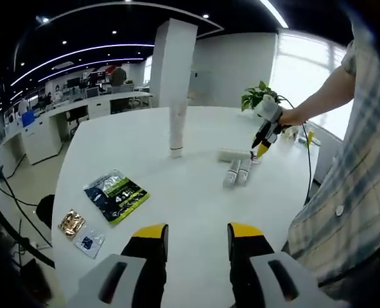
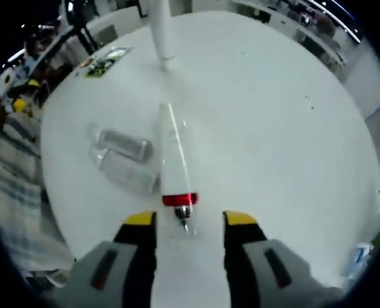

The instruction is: Arrange the skincare products in the storage area until every visible bottle or jar stands upright without overlapping.

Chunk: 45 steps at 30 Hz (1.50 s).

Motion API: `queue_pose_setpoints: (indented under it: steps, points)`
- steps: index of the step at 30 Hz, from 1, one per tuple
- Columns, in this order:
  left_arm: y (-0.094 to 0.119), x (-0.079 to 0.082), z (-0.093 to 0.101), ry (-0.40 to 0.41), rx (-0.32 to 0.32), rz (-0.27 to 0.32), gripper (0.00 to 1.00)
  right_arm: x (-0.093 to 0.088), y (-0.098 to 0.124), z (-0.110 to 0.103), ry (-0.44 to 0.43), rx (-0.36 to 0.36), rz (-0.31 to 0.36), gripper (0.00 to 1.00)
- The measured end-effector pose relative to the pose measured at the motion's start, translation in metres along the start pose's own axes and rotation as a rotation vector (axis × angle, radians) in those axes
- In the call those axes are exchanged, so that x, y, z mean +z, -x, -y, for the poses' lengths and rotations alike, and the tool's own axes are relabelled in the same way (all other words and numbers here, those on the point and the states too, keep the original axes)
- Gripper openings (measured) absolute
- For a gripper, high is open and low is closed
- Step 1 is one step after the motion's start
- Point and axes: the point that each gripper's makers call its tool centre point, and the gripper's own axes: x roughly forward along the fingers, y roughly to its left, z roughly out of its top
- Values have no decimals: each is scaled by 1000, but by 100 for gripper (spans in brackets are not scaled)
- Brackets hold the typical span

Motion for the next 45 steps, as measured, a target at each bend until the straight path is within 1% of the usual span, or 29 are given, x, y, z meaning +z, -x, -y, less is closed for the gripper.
queue_pose_setpoints:
  steps: [8, 11, 15, 18, 19, 21, 25, 28, 30, 35, 38, 40, 45]
  points:
    - [0, 1, 9, -20, -6, -16, 38, -3, -13, -4, 4, -8, 25, 37]
    - [1, 2, 8, -14, 1, -14, 38, -2, -17, -5, 22, -7, 30, 33]
    - [4, 2, 6, -16, 13, -17, 38, -2, -21, -7, 31, -2, 28, 32]
    - [6, 1, 4, -17, 22, -20, 38, -10, -28, -8, 67, 6, -11, 29]
    - [7, 1, 3, -16, 25, -20, 38, -8, -27, -5, 95, -21, -1, 27]
    - [9, 0, -1, -8, 35, -18, 38, -8, -27, -5, 80, -11, -4, 27]
    - [10, -3, -3, -1, 39, -18, 38, -8, -25, -5, 96, -5, -3, 25]
    - [11, -4, -5, -1, 43, -23, 38, -6, -25, -6, 98, 8, -29, 25]
    - [12, -4, -7, 3, 46, -17, 38, -5, -24, -6, 117, 6, -47, 24]
    - [12, -6, -10, 6, 47, -15, 38, 3, -14, 0, 181, -15, -71, 24]
    - [11, -6, -11, 11, 46, -8, 37, 10, -8, 1, 204, -12, -84, 24]
    - [11, -6, -11, 17, 46, -2, 37, 18, 0, 3, 247, -18, -98, 24]
    - [9, -4, -12, 24, 45, 18, 37, 35, 15, 4, 302, -16, -115, 24]
